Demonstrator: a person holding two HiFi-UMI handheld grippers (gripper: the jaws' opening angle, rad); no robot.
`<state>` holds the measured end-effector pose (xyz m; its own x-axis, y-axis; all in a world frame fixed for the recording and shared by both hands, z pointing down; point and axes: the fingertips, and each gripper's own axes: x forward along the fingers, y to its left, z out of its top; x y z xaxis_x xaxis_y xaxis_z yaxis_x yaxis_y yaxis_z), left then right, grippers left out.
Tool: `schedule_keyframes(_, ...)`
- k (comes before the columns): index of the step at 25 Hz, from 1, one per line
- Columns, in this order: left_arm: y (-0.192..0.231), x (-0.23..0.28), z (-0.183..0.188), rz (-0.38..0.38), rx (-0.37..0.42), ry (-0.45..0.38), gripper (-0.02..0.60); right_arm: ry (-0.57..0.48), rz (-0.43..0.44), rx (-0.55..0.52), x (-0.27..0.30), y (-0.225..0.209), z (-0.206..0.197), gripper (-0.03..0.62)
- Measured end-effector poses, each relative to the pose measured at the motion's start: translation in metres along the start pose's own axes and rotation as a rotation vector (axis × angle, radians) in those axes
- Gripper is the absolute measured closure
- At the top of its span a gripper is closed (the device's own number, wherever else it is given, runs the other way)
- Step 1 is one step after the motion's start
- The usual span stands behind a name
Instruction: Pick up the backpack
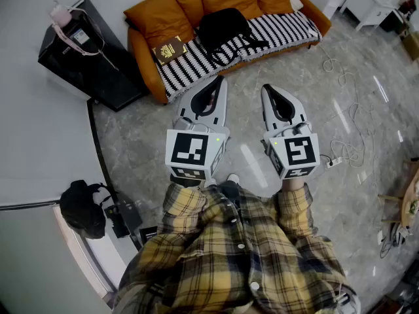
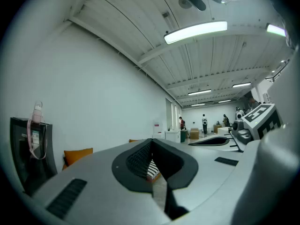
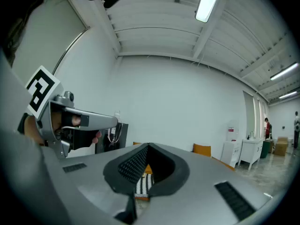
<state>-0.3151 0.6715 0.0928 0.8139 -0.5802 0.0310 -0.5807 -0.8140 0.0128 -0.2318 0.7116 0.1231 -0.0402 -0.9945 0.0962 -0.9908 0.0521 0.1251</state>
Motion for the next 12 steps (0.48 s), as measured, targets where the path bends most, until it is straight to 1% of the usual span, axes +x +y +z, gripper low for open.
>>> schedule_keyframes(7,0.0,0.009,0.001,0.014,0.01,-0.003,0.565,-0.014,-0.013,0.006,0.003,-0.009,-0.003,0.579)
schedule_keyframes(12,-0.005,0.015,0.003,0.019,0.025,-0.006,0.565,-0.02,0.005,0.017,0.002,-0.014,-0.005,0.579)
